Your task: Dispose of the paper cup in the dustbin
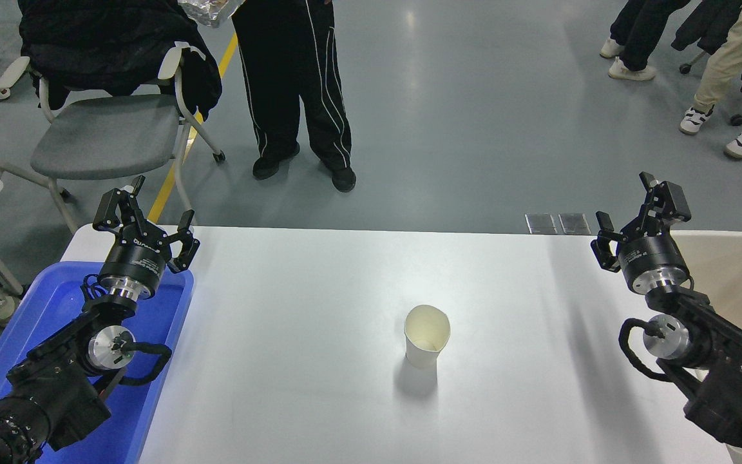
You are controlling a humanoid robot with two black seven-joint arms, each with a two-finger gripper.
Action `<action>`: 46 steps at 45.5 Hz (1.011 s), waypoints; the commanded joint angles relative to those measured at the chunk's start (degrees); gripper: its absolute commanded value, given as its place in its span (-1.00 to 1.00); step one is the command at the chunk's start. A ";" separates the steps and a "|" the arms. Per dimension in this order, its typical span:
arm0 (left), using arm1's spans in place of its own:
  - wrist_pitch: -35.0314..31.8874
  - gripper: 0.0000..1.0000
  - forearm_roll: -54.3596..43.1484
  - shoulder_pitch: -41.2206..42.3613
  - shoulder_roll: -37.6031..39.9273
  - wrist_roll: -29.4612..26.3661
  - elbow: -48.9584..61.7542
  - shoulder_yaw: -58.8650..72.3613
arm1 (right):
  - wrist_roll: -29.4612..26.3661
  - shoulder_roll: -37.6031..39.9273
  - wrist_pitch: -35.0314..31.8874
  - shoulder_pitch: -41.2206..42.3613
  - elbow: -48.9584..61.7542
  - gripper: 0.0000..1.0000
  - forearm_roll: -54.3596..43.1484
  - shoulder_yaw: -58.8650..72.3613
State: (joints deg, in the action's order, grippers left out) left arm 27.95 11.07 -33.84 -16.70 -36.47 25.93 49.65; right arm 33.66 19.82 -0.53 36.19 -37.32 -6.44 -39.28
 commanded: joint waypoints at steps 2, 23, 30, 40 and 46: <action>0.00 1.00 0.00 0.00 0.00 0.17 0.00 0.01 | 0.00 -0.31 -0.26 -0.16 1.37 1.00 0.02 -0.01; 0.00 1.00 0.00 0.00 0.00 0.00 0.00 0.01 | 0.00 -0.31 -0.53 0.02 2.08 1.00 -0.06 -0.01; 0.00 1.00 0.00 0.00 0.00 0.00 0.00 0.01 | 0.18 -0.31 -0.79 0.02 1.99 1.00 0.02 -0.10; 0.00 1.00 0.00 0.00 0.00 0.00 0.00 0.01 | 0.00 -0.31 -1.05 0.02 2.08 1.00 0.02 -0.01; 0.00 1.00 0.00 0.00 0.00 0.00 0.00 0.01 | 0.00 -0.22 -1.05 0.02 2.16 1.00 -0.06 0.08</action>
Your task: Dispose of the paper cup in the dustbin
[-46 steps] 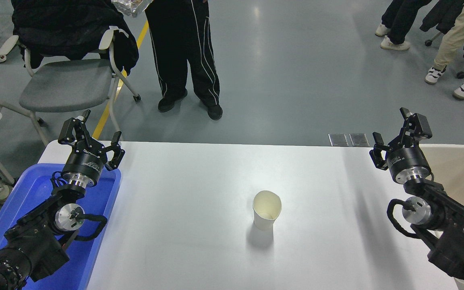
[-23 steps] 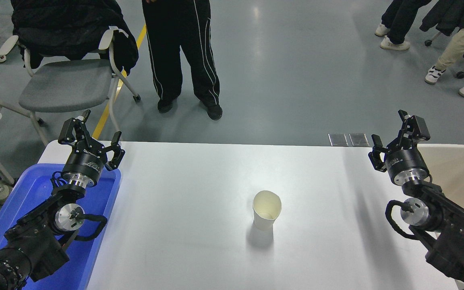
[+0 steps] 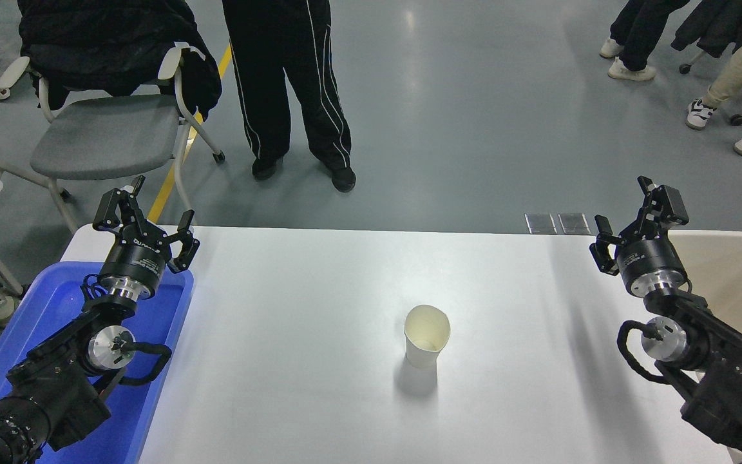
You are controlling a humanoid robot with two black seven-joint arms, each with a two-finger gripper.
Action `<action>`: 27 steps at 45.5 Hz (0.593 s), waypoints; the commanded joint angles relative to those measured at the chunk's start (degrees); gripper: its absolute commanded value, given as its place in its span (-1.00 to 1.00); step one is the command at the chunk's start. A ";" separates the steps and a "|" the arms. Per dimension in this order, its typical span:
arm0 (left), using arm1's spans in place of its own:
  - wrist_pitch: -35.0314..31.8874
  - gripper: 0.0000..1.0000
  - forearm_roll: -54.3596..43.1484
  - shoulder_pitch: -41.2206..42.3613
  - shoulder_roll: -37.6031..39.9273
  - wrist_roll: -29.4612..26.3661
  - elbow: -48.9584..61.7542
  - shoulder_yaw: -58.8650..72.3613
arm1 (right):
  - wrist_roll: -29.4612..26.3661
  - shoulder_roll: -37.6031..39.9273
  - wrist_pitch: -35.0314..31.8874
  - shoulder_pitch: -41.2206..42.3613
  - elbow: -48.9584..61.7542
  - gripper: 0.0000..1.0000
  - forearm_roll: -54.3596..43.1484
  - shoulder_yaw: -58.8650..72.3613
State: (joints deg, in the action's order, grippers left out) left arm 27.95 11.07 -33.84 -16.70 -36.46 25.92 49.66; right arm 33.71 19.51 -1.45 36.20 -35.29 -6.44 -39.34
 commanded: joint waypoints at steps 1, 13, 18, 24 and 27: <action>0.00 1.00 0.00 0.00 0.00 -0.02 0.01 0.00 | -0.05 0.08 -0.05 0.01 0.22 1.00 0.02 0.14; 0.00 1.00 0.00 0.00 0.00 -0.02 0.01 0.00 | -0.05 0.08 -0.05 0.10 3.73 1.00 -0.07 0.93; 0.00 1.00 0.00 0.00 0.00 -0.02 0.01 0.00 | -0.05 0.08 0.04 0.89 4.52 1.00 -0.77 1.28; 0.00 1.00 0.00 0.00 0.00 -0.02 0.01 0.00 | -0.14 0.70 0.04 1.94 4.61 1.00 -1.21 1.80; 0.00 1.00 0.00 0.00 0.00 -0.02 0.01 0.00 | -0.22 0.96 0.22 3.35 5.40 1.00 -2.35 4.35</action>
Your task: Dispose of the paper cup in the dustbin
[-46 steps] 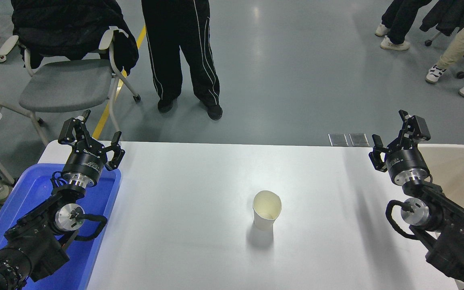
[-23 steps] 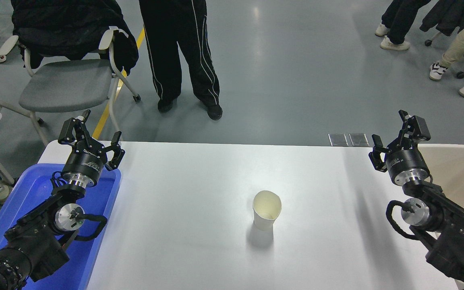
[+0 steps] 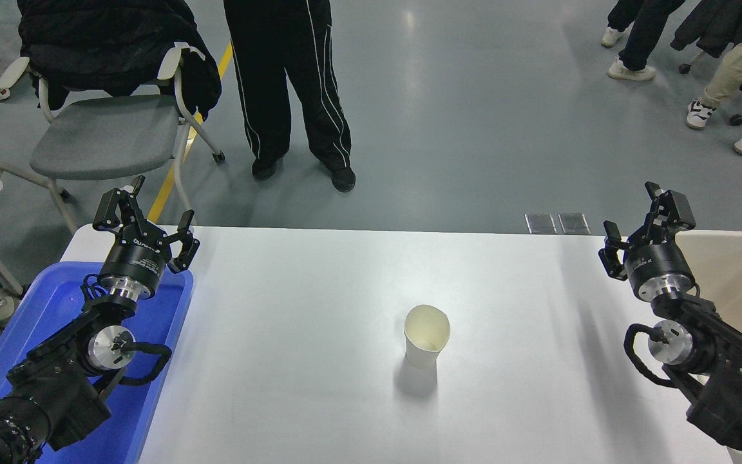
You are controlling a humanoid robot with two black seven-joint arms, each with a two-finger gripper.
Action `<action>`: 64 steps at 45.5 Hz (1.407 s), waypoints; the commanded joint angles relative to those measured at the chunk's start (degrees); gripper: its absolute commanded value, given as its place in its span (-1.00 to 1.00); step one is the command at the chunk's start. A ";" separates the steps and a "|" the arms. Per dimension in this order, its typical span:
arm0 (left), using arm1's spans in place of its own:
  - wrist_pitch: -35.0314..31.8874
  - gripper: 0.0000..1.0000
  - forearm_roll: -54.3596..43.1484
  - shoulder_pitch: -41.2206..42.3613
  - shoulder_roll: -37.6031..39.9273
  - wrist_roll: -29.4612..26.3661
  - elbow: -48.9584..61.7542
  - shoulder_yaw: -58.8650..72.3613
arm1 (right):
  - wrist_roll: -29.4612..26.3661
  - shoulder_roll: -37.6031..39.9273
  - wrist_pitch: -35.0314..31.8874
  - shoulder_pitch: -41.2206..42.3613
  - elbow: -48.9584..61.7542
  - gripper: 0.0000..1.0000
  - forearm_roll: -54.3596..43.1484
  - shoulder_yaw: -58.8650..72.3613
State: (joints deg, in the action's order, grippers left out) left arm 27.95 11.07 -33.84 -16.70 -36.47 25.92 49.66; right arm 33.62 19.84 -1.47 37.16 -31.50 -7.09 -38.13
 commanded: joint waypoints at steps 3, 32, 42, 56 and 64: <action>0.00 1.00 0.00 0.00 0.01 0.00 0.01 0.00 | -0.13 0.90 0.50 4.23 3.02 1.00 -3.01 6.92; 0.00 1.00 0.00 0.00 0.01 0.00 0.01 0.00 | -0.75 -5.43 -0.37 34.28 6.37 1.00 -3.37 69.83; 0.00 1.00 0.00 0.00 0.01 0.00 0.01 0.00 | -0.83 -13.07 -4.50 43.16 4.08 1.00 -5.64 87.08; 0.00 1.00 0.00 0.00 0.01 0.00 0.01 0.00 | -0.92 -19.84 -11.44 44.57 4.87 1.00 -22.78 87.70; 0.00 1.00 0.00 0.00 0.01 0.00 0.01 0.00 | -0.92 -19.84 -13.21 44.40 4.95 1.00 -29.72 89.36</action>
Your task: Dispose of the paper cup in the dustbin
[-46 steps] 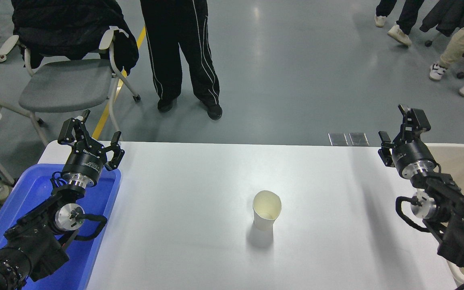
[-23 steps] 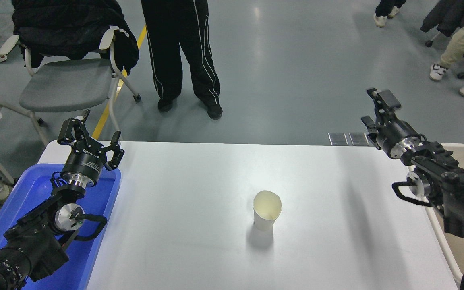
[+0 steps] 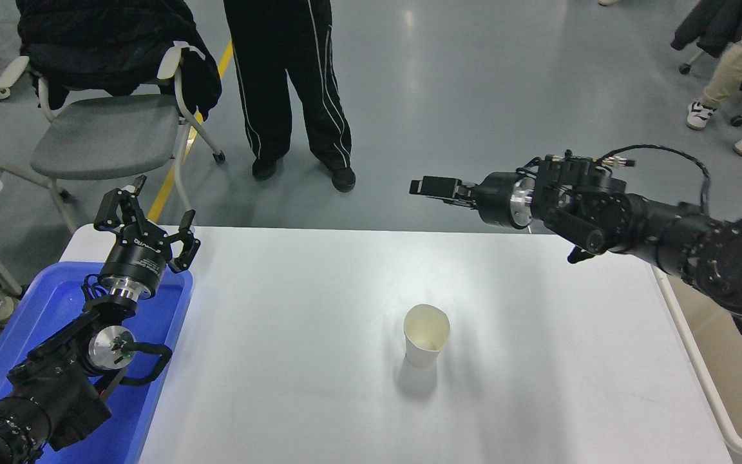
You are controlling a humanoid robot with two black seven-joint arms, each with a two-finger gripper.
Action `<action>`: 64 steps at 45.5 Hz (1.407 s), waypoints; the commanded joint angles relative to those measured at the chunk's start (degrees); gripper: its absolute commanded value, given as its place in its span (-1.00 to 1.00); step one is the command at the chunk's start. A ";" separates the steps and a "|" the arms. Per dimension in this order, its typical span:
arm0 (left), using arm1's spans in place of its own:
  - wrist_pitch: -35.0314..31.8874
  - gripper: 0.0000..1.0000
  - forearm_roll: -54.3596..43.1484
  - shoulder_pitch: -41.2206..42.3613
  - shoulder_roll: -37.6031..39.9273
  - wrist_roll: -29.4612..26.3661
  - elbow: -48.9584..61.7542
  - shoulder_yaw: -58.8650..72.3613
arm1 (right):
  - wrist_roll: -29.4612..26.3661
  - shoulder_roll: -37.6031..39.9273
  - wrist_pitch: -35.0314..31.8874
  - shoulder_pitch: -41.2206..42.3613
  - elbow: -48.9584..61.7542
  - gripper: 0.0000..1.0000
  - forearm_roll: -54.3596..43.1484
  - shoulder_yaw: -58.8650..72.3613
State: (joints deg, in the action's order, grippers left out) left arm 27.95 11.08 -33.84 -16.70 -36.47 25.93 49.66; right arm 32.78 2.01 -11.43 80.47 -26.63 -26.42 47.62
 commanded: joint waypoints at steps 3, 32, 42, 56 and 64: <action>0.00 1.00 -0.01 0.00 0.00 -0.01 0.00 -0.01 | -0.17 -2.01 -3.25 1.00 0.09 1.00 -13.91 5.72; 0.00 1.00 -0.01 0.00 0.00 -0.01 0.00 -0.01 | 0.01 -2.01 -3.25 -1.28 -7.91 1.00 -17.61 6.25; 0.00 1.00 -0.01 0.00 0.00 -0.01 0.00 -0.01 | 0.01 -2.01 -2.90 -3.74 -7.30 1.00 -17.70 6.25; 0.00 1.00 -0.01 0.00 0.00 -0.01 0.00 -0.01 | 0.01 -2.01 -2.11 -6.90 -5.36 0.98 -17.79 6.16; 0.00 1.00 -0.01 0.00 0.00 -0.01 0.00 -0.01 | 0.27 -2.01 0.61 -8.40 -4.83 0.79 -17.97 6.69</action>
State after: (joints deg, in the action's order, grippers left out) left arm 27.95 11.07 -33.84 -16.70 -36.47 25.93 49.66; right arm 32.87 0.00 -13.23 74.27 -32.45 -44.19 53.84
